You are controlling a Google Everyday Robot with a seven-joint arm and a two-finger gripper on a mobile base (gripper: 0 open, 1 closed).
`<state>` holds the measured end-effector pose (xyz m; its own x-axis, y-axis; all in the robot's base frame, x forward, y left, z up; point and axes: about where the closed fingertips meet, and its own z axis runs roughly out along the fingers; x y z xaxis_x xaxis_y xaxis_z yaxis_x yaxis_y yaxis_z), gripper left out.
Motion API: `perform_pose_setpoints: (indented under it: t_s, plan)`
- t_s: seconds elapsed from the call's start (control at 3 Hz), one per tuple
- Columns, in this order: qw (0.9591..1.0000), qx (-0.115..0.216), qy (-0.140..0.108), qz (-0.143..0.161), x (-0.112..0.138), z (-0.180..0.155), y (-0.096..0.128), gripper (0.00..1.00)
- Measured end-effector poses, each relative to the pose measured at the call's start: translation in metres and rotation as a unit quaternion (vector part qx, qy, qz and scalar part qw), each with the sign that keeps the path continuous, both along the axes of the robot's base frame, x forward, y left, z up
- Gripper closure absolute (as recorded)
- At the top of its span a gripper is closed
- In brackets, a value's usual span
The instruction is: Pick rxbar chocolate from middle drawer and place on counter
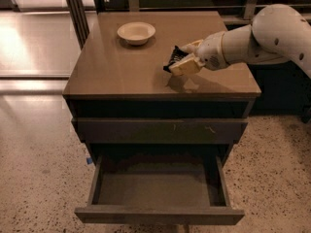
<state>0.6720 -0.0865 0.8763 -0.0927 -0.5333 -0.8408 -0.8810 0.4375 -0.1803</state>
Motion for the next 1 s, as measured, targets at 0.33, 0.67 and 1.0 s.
perform_pose_setpoints:
  t_s: [0.33, 0.67, 1.0]
  plan:
    - [1.0, 0.0, 0.001, -0.001, 0.0006, -0.0014, -0.0008, 0.82]
    - [1.0, 0.0, 0.001, -0.001, 0.0006, -0.0014, -0.0008, 0.6]
    - [1.0, 0.0, 0.001, -0.001, 0.0006, -0.0014, -0.0008, 0.36]
